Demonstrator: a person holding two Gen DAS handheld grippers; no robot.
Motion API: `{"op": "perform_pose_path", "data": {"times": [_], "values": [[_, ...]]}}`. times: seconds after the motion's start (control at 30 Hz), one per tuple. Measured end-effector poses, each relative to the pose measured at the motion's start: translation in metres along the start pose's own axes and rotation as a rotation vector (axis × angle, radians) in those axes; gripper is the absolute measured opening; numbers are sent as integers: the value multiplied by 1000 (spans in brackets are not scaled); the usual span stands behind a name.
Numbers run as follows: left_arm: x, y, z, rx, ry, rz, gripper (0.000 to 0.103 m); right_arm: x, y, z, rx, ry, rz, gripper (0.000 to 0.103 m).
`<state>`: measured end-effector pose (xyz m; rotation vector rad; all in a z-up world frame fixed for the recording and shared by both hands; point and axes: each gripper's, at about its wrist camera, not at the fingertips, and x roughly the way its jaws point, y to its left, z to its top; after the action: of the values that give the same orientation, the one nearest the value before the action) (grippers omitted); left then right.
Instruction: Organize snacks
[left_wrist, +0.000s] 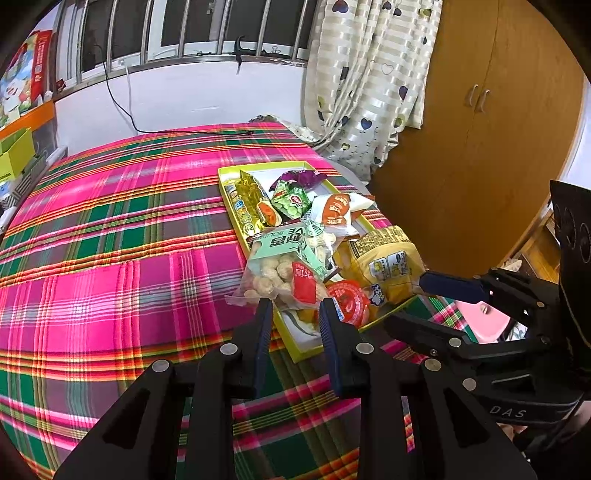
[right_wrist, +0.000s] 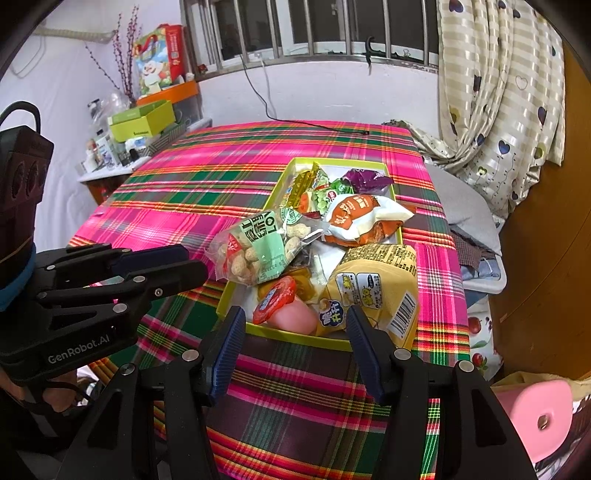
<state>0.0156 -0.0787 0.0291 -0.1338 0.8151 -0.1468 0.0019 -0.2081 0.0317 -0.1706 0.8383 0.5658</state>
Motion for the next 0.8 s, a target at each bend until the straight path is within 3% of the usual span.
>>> {"op": "perform_pose_path", "data": {"times": [0.8], "values": [[-3, 0, -4, 4, 5, -23, 27, 0, 0, 0, -3, 0, 1, 56]]}}
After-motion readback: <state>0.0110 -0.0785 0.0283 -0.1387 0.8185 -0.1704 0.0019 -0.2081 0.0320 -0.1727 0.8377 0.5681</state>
